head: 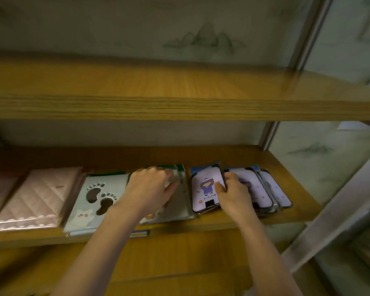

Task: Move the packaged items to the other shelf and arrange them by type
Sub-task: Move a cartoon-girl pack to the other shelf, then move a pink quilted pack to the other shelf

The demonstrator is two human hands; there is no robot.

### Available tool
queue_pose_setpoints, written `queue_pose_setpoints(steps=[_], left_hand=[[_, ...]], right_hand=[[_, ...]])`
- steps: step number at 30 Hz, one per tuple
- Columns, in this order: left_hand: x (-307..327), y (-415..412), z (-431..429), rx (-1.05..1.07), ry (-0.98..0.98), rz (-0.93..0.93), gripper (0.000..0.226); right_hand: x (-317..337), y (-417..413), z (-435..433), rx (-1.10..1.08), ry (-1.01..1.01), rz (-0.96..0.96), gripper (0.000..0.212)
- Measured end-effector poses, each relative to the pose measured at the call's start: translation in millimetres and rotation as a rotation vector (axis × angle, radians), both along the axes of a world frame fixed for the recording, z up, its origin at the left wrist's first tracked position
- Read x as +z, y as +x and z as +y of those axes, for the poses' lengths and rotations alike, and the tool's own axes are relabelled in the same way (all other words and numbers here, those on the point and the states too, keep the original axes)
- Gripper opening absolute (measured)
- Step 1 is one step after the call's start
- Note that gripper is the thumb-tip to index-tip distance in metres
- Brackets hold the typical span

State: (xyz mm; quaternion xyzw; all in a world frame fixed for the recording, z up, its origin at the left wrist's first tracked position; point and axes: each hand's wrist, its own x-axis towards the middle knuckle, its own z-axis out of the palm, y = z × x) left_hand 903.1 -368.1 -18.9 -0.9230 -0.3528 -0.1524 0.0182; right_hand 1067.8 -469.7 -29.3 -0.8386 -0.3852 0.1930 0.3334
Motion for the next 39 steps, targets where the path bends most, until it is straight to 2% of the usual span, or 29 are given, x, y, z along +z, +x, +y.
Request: queue_pose_setpoints(steps=[3, 7, 13, 26, 32, 39], left_hand=[[1, -1, 1, 0.025, 0.003, -0.002, 0.035], [7, -10, -8, 0.088, -0.027, 0.008, 0.034], [11, -54, -39, 0.314, -0.016, 0.003, 0.032], [-9, -196, -165, 0.958, -0.017, -0.054, 0.029], [-5, -267, -188, 1.092, -0.028, -0.067, 0.026], [0, -379, -191, 1.178, -0.028, -0.045, 0.029]], right_hand=[[7, 5, 1, 0.086, -0.087, -0.190, 0.042], [25, 12, 2, 0.178, -0.025, -0.306, 0.041], [42, -21, 17, 0.550, -0.020, -0.310, 0.028], [31, -169, 1, 1.181, 0.073, -0.237, 0.029], [39, -248, -4, 1.319, 0.135, -0.253, 0.029], [41, -376, 2, 1.368, 0.152, -0.302, 0.025]])
